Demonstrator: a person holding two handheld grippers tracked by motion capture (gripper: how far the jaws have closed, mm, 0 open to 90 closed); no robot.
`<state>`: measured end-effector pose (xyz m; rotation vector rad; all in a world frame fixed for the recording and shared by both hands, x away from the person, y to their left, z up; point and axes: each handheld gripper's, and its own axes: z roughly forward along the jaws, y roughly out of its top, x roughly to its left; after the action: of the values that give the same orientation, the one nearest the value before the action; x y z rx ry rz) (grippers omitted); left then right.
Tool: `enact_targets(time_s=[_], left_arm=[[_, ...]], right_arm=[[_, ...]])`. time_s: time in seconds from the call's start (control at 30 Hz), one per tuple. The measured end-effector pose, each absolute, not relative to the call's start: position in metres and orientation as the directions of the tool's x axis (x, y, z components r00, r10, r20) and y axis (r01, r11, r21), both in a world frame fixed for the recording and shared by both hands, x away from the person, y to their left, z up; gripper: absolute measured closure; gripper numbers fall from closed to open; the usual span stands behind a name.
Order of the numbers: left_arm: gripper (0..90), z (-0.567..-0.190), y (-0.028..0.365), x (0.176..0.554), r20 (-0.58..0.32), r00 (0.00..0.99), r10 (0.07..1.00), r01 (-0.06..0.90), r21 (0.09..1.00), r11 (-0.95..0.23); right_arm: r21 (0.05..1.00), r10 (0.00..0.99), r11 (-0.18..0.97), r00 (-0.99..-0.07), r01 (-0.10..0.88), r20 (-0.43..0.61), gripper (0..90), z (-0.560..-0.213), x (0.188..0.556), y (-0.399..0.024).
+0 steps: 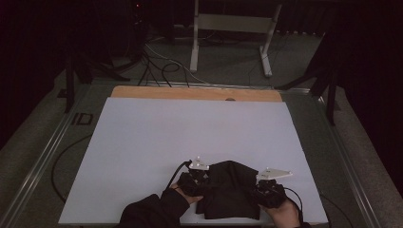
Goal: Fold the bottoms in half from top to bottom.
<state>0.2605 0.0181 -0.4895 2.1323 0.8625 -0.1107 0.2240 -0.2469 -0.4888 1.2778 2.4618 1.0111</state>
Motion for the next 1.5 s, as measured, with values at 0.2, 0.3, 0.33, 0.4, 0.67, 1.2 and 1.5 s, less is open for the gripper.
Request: enact_targets(time_s=[0.2, 0.3, 0.33, 0.4, 0.67, 1.2, 1.5], left_arm=[[74.3, -0.480, 0.019, 0.261, -0.354, 0.771, 0.530, 0.602, 0.676, -0.424], [74.4, -0.474, 0.019, 0.262, -0.350, 0.776, 0.524, 0.594, 0.685, -0.422], [74.4, -0.473, 0.020, 0.262, -0.351, 0.779, 0.520, 0.591, 0.688, -0.421], [74.4, -0.470, 0.020, 0.263, -0.349, 0.780, 0.519, 0.587, 0.693, -0.417], [74.4, -0.458, 0.028, 0.268, -0.344, 0.790, 0.508, 0.574, 0.706, -0.414], [74.4, -0.437, 0.053, 0.280, -0.328, 0.785, 0.525, 0.564, 0.730, -0.386], [74.4, -0.427, 0.067, 0.287, -0.318, 0.781, 0.537, 0.560, 0.738, -0.377]], right_arm=[[0.671, 0.782, 0.373, -0.606, 0.641, 0.143, 77.7, -0.481, 0.223, -0.251], [0.682, 0.782, 0.370, -0.608, 0.631, 0.138, 77.7, -0.475, 0.223, -0.252], [0.686, 0.781, 0.369, -0.609, 0.628, 0.137, 77.7, -0.474, 0.222, -0.252], [0.693, 0.782, 0.364, -0.609, 0.622, 0.136, 77.7, -0.470, 0.222, -0.252], [0.711, 0.774, 0.369, -0.622, 0.599, 0.121, 77.7, -0.457, 0.225, -0.249], [0.738, 0.744, 0.397, -0.662, 0.545, 0.088, 77.7, -0.434, 0.243, -0.228], [0.749, 0.729, 0.411, -0.680, 0.521, 0.073, 77.7, -0.424, 0.255, -0.215]])
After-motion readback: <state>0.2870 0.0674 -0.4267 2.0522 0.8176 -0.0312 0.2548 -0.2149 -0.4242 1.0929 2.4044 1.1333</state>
